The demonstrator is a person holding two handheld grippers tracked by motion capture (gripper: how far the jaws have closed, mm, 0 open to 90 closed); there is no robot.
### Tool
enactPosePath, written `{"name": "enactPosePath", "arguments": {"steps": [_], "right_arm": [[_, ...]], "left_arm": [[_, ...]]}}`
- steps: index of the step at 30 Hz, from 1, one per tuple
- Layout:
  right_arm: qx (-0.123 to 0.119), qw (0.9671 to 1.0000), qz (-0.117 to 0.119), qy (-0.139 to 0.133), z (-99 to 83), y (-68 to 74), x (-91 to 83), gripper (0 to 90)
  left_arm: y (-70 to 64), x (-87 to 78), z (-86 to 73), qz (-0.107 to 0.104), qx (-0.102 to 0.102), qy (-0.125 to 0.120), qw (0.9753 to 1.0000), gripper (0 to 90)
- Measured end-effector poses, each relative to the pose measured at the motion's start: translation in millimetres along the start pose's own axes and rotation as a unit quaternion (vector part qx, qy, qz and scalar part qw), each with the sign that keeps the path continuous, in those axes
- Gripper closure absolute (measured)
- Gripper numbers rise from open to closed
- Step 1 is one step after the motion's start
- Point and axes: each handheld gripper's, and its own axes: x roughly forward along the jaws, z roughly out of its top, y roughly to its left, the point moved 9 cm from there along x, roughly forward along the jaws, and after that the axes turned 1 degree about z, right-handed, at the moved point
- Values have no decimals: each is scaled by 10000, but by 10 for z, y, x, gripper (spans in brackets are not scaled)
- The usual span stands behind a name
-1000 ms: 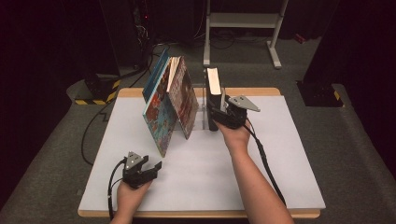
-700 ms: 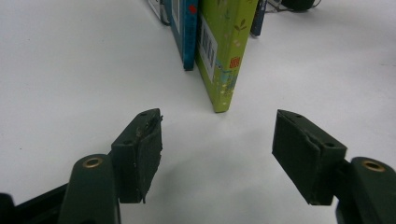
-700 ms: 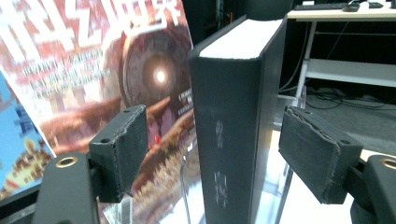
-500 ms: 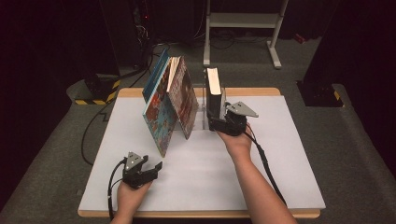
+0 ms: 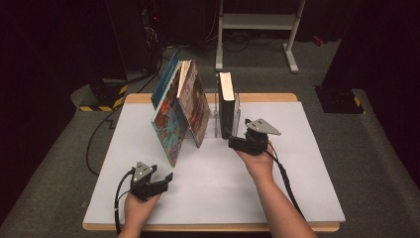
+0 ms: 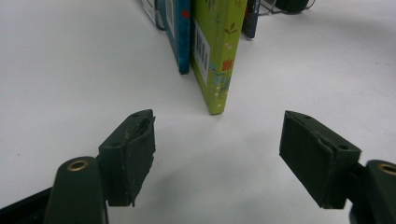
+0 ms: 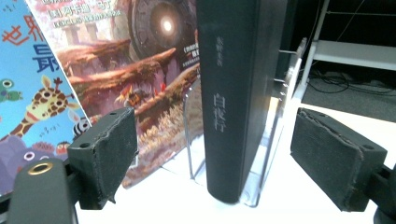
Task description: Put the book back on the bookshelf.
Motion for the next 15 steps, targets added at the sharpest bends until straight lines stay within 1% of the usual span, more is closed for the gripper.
{"name": "enactPosePath", "arguments": {"steps": [4, 6, 9, 13, 14, 15], "right_arm": [[-43, 10000, -20, -20, -45, -29, -102, 143], [-78, 10000, -29, -19, -68, -46, -167, 141], [-102, 9999, -40, -46, -92, -72, -253, 141], [-90, 9999, -90, -15, -188, -144, -453, 141], [-100, 9999, -111, -10, -210, -162, -490, 140], [-122, 9998, -135, -3, -241, -184, -544, 138]], "left_arm": [[-1, -3, 8, -6, -48, -32, 10000, 267], [0, -12, 10, -18, -7, -38, 10000, 263], [-3, -13, 16, -27, -32, -64, 10000, 257], [-6, -25, 37, -44, -65, -157, 9998, 253], [-1, -34, 39, -49, -23, -153, 9999, 253], [-4, -42, 49, -54, -9, -198, 9998, 252]]}}
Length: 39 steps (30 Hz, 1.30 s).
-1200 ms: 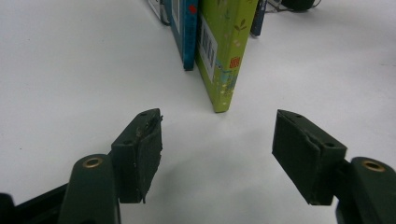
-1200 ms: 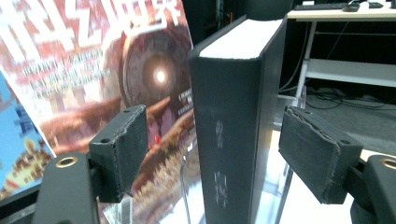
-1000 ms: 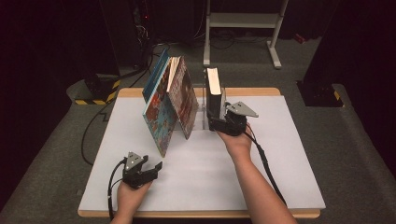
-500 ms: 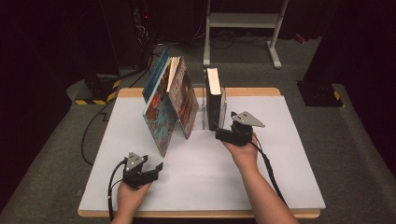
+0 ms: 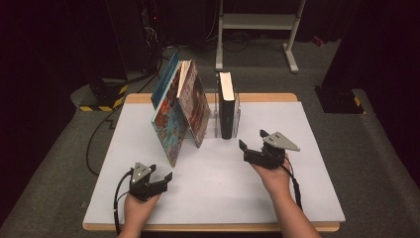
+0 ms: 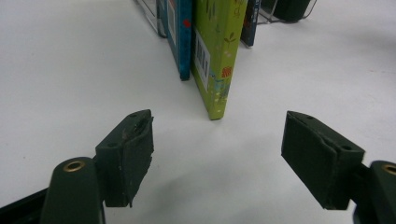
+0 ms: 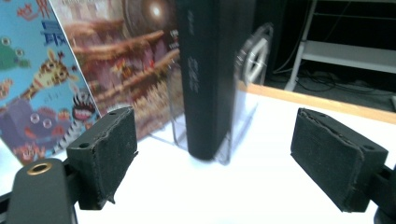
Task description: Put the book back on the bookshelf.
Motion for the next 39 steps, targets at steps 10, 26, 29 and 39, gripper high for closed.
{"name": "enactPosePath", "arguments": {"steps": [10, 26, 29, 39], "right_arm": [[-42, 9994, -337, 62, -373, -339, -546, 138], [-228, 9961, -630, 566, -923, -660, -771, 139], [-205, 9961, -613, 606, -956, -655, -763, 139], [-149, 9952, -716, 652, -989, -665, -752, 138]], "left_arm": [[0, -120, 181, -77, 27, -472, 9989, 246], [189, -296, 328, 125, 286, -744, 9967, 165], [184, -280, 297, 106, 299, -680, 9972, 152], [200, -277, 248, 82, 392, -552, 9977, 124]]}}
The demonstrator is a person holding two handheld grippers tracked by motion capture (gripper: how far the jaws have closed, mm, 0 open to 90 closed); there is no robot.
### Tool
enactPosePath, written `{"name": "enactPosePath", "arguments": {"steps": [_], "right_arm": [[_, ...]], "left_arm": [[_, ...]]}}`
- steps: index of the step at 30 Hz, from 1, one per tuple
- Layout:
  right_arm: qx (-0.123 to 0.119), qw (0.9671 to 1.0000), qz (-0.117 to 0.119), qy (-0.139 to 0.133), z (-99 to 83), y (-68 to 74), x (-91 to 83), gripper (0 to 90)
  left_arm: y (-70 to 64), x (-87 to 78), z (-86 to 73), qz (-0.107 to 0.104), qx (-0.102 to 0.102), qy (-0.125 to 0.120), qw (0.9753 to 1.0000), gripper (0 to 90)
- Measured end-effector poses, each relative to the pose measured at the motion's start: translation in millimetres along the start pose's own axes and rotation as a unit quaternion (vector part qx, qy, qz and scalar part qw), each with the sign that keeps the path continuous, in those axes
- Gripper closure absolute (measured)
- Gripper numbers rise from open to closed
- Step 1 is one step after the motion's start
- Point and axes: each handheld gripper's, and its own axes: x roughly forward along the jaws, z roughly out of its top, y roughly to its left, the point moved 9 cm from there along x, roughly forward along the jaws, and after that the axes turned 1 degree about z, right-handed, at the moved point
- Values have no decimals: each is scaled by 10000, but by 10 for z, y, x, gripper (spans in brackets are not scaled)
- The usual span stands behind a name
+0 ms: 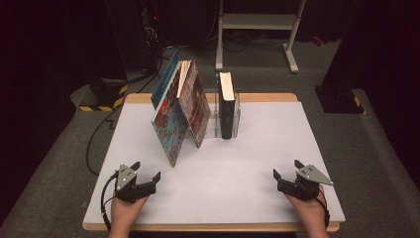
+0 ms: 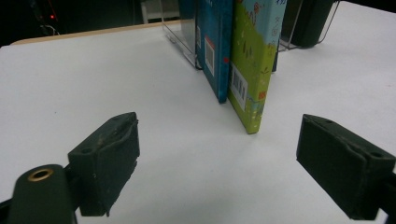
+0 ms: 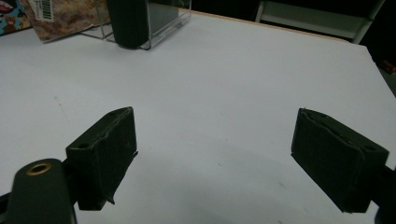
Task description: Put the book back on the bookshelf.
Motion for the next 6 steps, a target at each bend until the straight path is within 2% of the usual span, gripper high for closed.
{"name": "enactPosePath", "arguments": {"steps": [4, 6], "right_arm": [[36, 10000, -19, 5, -10, -18, 5, 135], [49, 10000, -13, 2, -10, -20, 9, 134]], "left_arm": [[13, -5, 14, 13, -65, -17, 10000, 112], [11, -5, 7, 18, -28, 3, 10000, 111]]}}
